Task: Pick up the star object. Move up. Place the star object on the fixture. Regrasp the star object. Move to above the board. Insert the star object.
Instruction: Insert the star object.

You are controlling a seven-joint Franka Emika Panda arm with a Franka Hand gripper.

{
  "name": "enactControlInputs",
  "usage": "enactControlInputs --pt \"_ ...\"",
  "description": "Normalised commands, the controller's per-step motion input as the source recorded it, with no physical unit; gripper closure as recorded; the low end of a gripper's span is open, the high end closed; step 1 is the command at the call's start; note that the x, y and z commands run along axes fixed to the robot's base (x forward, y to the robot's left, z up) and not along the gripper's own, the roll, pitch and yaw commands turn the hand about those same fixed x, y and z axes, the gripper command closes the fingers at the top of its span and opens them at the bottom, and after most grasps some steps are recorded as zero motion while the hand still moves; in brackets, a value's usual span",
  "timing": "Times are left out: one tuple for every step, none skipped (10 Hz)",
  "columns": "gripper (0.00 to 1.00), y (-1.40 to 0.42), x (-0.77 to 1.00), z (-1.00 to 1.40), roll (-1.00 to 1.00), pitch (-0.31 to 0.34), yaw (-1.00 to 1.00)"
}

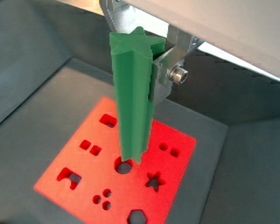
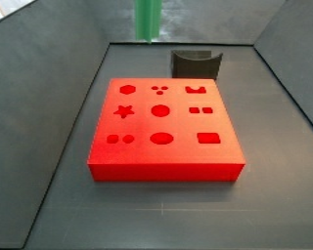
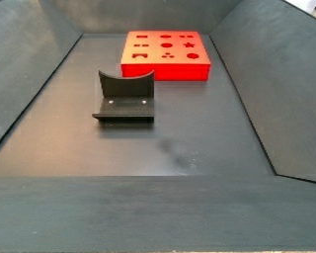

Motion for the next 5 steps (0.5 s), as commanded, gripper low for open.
enactControlInputs --pt "1.00 -0.15 -0.11 -0.57 -0.12 -0.223 -0.86" --pt "1.00 -0.15 -0.07 -0.63 -0.20 -0.187 -0.63" --pt "1.00 0.00 0.00 -0.01 0.00 -0.060 0.00" --pt "1.00 0.00 0.00 -0.08 0.00 0.000 0.00" --pt "1.00 -0.06 -0.29 -0.47 0.04 -0.100 0.01"
